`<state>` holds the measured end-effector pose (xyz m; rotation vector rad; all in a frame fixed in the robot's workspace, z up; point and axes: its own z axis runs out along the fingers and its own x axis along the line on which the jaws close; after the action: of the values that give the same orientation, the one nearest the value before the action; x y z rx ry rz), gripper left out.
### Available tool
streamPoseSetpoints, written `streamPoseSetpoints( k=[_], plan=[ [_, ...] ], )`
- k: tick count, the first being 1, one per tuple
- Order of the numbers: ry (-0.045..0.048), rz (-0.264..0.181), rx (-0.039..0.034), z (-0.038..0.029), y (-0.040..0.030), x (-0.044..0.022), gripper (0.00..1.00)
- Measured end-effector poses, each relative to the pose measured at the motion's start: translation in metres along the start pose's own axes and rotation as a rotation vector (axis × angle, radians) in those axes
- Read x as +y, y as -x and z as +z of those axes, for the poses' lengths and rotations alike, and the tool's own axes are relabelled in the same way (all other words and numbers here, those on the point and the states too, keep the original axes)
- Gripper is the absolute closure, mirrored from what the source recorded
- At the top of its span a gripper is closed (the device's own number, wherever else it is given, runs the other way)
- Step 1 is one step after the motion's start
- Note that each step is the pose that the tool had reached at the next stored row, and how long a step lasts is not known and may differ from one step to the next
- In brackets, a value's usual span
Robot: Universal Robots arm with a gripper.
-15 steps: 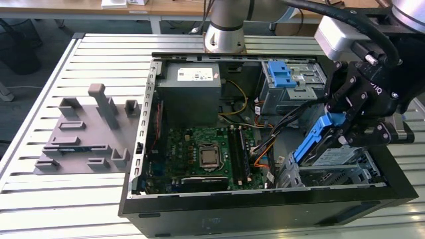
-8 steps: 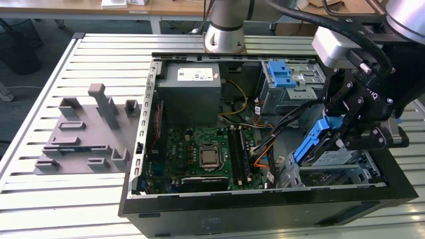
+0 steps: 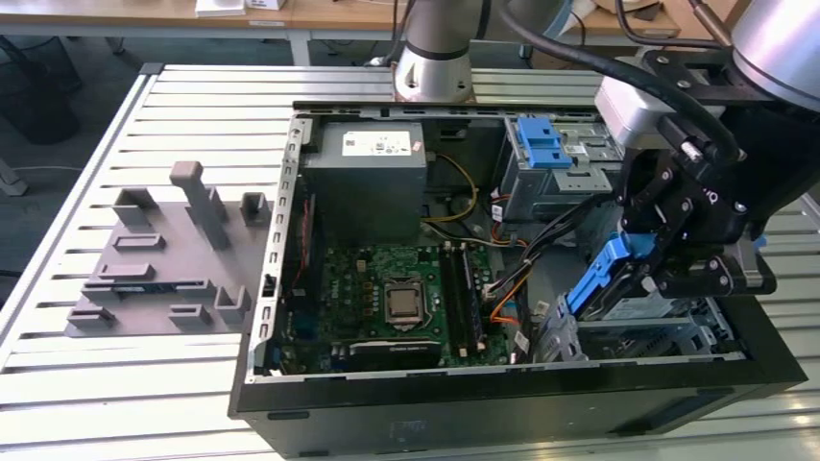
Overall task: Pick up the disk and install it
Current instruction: 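Insert the disk into the insertion slot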
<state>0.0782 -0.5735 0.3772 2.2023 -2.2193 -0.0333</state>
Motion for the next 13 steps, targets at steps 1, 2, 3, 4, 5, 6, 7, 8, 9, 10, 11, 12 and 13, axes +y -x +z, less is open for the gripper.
streamPoseSetpoints(
  k=[1, 2, 3, 4, 5, 6, 7, 8, 9, 10, 11, 12, 13],
  plan=[
    [0.0000, 0.000, 0.0001, 0.0011, 0.0000, 0.0000, 0.63],
    [0.0000, 0.000, 0.0001, 0.0022, -0.0001, -0.0001, 0.63],
    [0.0000, 0.000, 0.0000, 0.0032, -0.0001, -0.0001, 0.63],
    [0.0000, 0.000, 0.0000, 0.0042, -0.0002, -0.0001, 0.63],
    [0.0000, 0.000, 0.0000, 0.0051, -0.0002, -0.0001, 0.63],
    [0.0000, 0.000, 0.0000, 0.0060, -0.0002, -0.0002, 0.63],
    [0.0000, 0.000, -0.0001, 0.0068, -0.0002, -0.0002, 0.63],
    [0.0000, 0.000, -0.0001, 0.0077, -0.0003, -0.0002, 0.63],
    [0.0000, 0.000, -0.0002, 0.0086, -0.0003, -0.0002, 0.63],
    [0.0000, 0.000, -0.0002, 0.0093, -0.0003, -0.0002, 0.63],
    [0.0000, 0.000, -0.0004, 0.0101, -0.0004, -0.0003, 0.63],
    [0.0000, 0.000, -0.0005, 0.0107, -0.0004, -0.0003, 0.63],
    [0.0000, 0.000, -0.0007, 0.0114, -0.0004, -0.0003, 0.63]
  ],
)
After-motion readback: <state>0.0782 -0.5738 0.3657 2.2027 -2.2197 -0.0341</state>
